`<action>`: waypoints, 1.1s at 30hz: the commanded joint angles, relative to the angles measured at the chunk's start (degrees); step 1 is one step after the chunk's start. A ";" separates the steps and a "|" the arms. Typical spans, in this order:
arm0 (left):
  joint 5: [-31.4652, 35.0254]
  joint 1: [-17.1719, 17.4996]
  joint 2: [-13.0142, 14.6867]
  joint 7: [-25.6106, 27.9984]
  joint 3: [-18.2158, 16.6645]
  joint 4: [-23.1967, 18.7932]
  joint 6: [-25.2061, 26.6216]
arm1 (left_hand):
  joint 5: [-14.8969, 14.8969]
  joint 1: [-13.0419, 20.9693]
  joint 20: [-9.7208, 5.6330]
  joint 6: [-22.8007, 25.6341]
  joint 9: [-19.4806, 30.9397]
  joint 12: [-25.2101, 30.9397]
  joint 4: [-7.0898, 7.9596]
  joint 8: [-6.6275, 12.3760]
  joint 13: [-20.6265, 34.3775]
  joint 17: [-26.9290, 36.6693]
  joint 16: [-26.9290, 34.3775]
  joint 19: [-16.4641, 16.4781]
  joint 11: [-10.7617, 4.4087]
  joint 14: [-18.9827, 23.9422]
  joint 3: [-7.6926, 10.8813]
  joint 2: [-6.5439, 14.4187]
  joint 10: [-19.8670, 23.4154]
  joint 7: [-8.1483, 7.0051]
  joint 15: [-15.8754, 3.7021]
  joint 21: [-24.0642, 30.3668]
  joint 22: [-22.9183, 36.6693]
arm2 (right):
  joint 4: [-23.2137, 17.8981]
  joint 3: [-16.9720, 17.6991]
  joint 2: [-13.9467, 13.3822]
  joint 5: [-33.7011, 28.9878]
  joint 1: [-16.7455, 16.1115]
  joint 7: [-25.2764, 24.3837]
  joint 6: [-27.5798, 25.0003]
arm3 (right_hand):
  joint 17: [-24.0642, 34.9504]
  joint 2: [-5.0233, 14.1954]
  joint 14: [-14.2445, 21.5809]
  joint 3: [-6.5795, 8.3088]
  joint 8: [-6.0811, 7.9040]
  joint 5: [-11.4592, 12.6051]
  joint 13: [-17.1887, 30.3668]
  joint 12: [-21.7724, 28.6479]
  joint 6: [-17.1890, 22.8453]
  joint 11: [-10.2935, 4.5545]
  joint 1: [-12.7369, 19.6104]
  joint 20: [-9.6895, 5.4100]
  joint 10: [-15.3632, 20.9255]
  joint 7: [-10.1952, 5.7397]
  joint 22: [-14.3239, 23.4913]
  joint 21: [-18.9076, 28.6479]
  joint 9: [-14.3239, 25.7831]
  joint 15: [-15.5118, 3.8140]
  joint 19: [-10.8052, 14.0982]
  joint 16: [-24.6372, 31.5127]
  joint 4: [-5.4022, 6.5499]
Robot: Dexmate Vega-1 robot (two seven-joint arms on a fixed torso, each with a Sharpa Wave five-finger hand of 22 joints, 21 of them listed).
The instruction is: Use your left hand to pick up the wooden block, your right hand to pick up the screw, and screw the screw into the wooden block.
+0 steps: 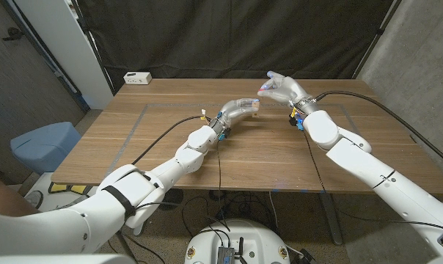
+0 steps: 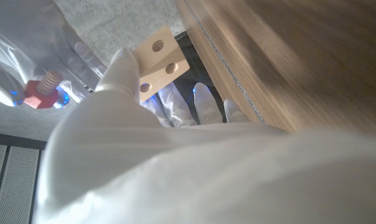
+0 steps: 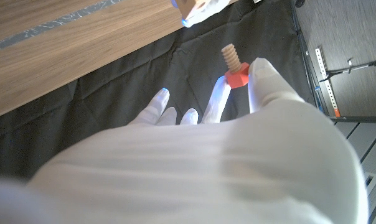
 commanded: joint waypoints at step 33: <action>2.80 2.73 -2.00 8.60 1.32 -5.03 1.75 | 0.46 -1.75 -0.15 4.47 0.54 0.16 0.29 0.57 2.69 0.23 -0.18 0.30 -0.50 0.84 -0.09 3.11 1.31 1.67 -6.16 0.53 0.14 | 4.60 -0.50 4.95 0.45 0.41 -9.41 3.24 | 0.10 0.28 1.69 0.69 0.04 0.84 0.27 0.11 0.50 0.74 -0.82 -1.41 1.29 0.29 0.11 0.13 -1.69 -1.69 0.80 0.48 -0.01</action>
